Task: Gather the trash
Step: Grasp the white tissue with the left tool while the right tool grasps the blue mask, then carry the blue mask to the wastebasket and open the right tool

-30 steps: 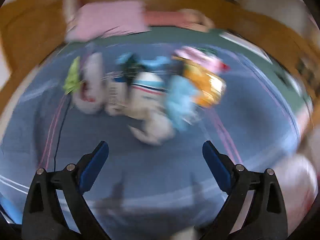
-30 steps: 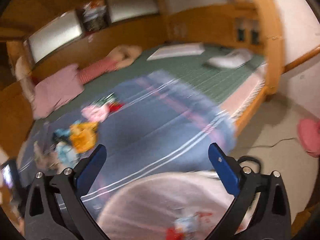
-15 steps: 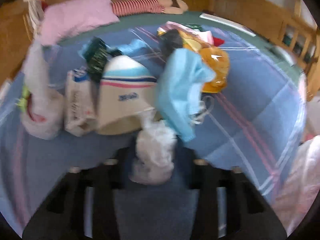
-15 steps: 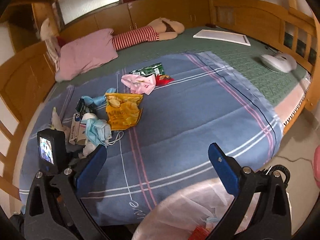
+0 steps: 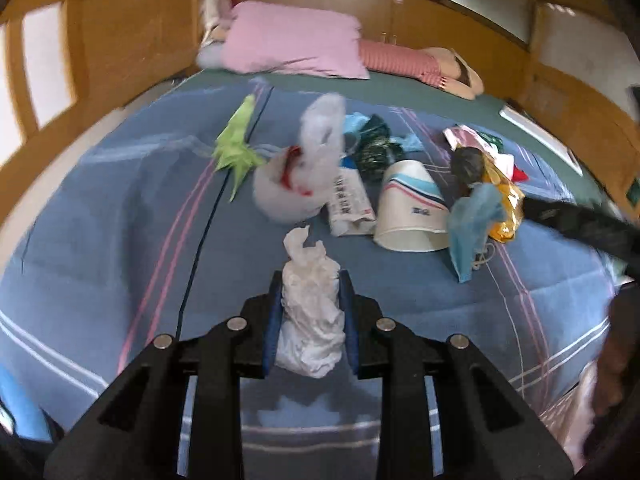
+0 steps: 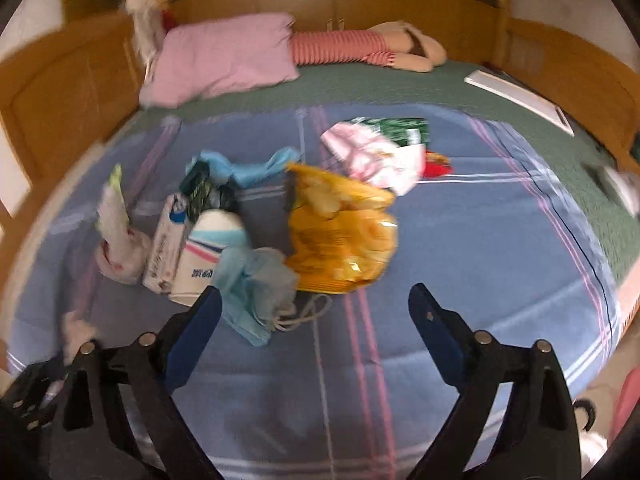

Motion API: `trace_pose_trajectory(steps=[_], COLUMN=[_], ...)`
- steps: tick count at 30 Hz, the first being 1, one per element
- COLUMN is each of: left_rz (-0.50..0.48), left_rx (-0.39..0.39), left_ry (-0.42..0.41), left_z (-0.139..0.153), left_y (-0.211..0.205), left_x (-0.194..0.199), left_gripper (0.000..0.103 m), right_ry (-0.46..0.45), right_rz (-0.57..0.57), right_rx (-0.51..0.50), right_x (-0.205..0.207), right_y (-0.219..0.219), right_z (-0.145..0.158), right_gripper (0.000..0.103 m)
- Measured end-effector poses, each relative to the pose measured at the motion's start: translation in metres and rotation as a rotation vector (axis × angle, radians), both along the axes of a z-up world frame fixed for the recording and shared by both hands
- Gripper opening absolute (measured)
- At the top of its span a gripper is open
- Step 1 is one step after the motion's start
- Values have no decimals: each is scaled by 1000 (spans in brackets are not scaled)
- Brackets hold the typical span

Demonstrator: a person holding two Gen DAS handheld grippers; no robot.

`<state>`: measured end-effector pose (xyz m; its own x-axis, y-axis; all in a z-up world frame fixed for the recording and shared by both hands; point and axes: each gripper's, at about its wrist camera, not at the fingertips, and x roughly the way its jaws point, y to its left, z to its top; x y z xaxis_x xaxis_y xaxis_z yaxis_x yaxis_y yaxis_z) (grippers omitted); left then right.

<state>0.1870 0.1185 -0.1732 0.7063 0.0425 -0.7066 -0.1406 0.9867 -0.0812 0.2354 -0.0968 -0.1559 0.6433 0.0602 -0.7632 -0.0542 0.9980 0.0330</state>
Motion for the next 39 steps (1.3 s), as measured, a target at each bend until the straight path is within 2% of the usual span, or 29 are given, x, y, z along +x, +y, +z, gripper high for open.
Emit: trace_pose_trajectory(steps=[3,4,6,7,8,11,14,16,22,30,39], left_rz=[-9,-12,-18,-20,-20,-20,-27,-34,-60,-123,-138], left_rx=[-22,-32,-64,-70,-72,-72,-88,-68,-5,52,62], left_ry=[2,1,-18,-24,-29,-41,-49,-52,-82,-222,-243], left_z=[-4,-5,-6,-6,-7,-5,-2,-1,8,68,95], left_y=[2,3,5,6,7,8,9,5,-8,-38,-59], left_x=[6,8,5,4,1,-2,-4,-5,-17,-65,-97], left_gripper=[27,27,27,27,27,27,27,27,27,27,27], right_ry=[49,66,92,108,132,126,91,85,80,7,-45], right_rz=[44,54,81,90,93,93,92,85,70,53,64], right_rx=[-22,-18,-29,-32,-28,26,48,56,-14,8,44], right_x=[15,18,23,25,25,15,0,-7,-30,-67,-104], right_y=[25,30,42,46,47,41,29,20,0,-29,-42], right_z=[-19,-24,-34,-37,-40,-31,-13,-5,2,32,52], right_gripper=[87,82,60,38,25,13,13,13,13,13,13])
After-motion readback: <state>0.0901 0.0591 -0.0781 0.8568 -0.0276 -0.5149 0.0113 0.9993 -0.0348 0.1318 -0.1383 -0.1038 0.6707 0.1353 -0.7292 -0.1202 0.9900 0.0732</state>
